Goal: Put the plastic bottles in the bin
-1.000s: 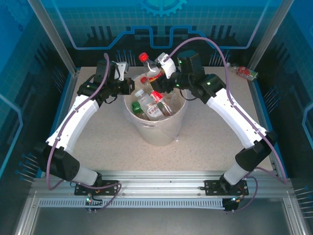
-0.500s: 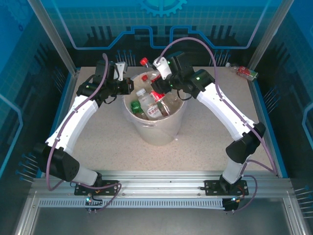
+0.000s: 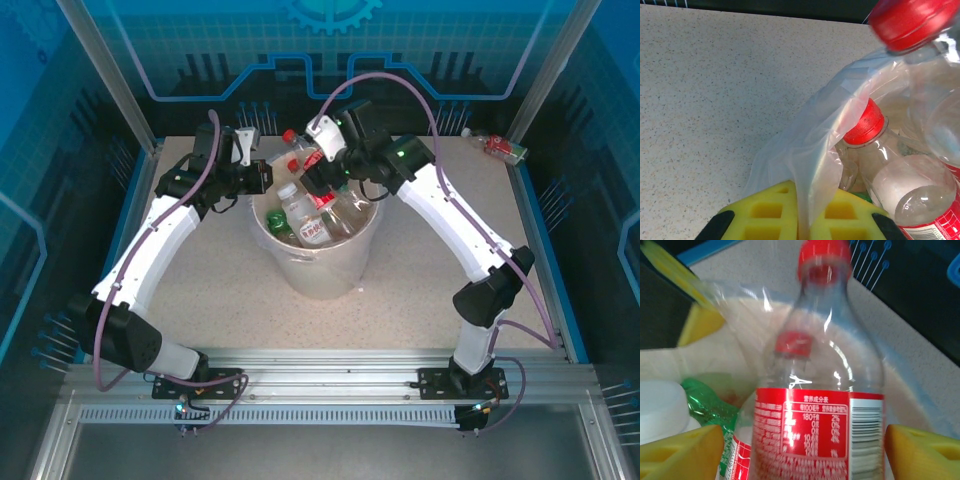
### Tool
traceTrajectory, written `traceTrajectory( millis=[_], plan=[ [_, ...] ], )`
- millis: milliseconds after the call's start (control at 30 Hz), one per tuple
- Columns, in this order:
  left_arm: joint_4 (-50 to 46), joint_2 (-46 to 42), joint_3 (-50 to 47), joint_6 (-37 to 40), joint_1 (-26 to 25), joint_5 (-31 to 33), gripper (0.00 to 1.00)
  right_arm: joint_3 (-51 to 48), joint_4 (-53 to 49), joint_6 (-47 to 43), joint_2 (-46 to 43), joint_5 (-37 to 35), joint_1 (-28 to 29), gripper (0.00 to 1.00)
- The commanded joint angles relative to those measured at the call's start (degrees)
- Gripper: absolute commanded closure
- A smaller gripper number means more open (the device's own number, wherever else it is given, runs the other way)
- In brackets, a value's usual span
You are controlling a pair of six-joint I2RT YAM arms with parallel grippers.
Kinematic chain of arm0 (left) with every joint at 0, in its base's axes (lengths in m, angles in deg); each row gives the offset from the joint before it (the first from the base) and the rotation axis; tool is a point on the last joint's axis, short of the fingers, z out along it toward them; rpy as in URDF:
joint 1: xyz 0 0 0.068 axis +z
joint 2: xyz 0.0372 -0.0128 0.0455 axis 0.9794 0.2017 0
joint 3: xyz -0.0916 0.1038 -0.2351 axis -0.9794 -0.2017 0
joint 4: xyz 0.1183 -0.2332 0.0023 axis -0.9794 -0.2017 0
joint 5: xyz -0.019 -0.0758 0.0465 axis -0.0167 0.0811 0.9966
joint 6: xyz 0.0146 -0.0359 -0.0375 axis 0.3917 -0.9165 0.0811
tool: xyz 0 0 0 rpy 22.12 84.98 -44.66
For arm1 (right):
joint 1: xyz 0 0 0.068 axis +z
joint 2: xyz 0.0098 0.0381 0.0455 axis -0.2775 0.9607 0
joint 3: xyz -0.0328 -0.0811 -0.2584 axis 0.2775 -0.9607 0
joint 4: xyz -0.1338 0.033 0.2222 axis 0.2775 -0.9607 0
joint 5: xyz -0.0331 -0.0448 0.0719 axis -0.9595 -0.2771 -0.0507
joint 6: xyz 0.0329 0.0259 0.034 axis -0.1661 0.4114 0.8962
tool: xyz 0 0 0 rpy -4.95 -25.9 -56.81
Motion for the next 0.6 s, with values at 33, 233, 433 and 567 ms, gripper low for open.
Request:
traceTrajectory(
  millis=[33, 233, 433, 567],
  plan=[
    [-0.99, -1.77, -0.62, -3.19, -0.20, -5.10, 1.00, 4.28, -1.83, -2.68, -1.58, -0.96, 0.76, 0.16],
    [-1.07, -1.77, -0.62, -3.09, -0.11, -5.00, 1.00, 6.13, -2.13, -2.46, 2.32, -1.28, 0.65, 0.27],
    [-1.10, -1.86, -0.46, -2.92, -0.11, -4.85, 1.00, 1.09, -1.14, -0.86, 3.13, -3.04, 0.50, 0.44],
    [-1.17, -2.12, -0.57, -2.91, -0.02, -4.81, 1.00, -11.03, 4.25, 1.69, -1.68, -0.76, 1.37, 0.48]
  ],
)
